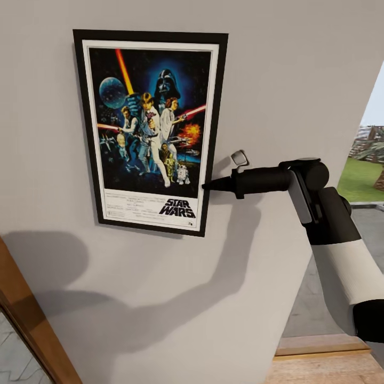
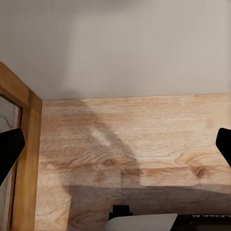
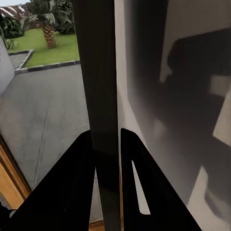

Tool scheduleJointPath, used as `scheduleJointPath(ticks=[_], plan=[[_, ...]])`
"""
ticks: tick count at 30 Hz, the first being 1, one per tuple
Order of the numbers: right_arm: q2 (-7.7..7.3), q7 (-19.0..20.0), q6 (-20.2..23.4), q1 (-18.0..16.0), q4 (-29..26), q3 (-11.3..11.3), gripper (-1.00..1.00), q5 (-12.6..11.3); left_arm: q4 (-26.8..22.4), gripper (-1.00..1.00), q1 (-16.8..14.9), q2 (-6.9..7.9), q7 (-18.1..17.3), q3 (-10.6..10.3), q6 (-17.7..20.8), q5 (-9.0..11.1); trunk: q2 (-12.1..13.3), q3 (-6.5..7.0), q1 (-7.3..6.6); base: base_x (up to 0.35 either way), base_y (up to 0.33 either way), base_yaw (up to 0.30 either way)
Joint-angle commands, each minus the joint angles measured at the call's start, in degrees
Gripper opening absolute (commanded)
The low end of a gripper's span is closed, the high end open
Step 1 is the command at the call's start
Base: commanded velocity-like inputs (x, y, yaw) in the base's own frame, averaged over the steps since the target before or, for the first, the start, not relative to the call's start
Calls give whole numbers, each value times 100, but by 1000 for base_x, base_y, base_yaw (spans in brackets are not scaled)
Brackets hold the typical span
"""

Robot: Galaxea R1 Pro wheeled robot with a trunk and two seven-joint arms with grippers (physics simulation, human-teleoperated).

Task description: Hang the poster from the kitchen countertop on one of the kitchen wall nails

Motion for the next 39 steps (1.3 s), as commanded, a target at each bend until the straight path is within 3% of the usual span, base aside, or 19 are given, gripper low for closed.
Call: scheduleJointPath(ticks=[1, 21, 22, 39], plan=[[-4, -1, 35, -2, 0, 7, -100, -21, -5, 100, 3, -5, -52, 36, -4, -4, -3, -1, 2, 0, 0, 0], [-4, -1, 38, -2, -2, 7, -100, -22, -5, 100, 3, 4, -57, 36, -4, -4, -3, -1, 2, 57, 0, 0], [-4, -1, 39, -2, -1, 7, 100, -21, -5, 100, 3, 4, -58, 36, -4, -4, -3, -1, 2, 10, 0, 0], [-4, -1, 44, -2, -1, -19, 100, -27, -10, 100, 3, 4, -60, 36, -4, -4, -3, -1, 2, 1, 0, 0]])
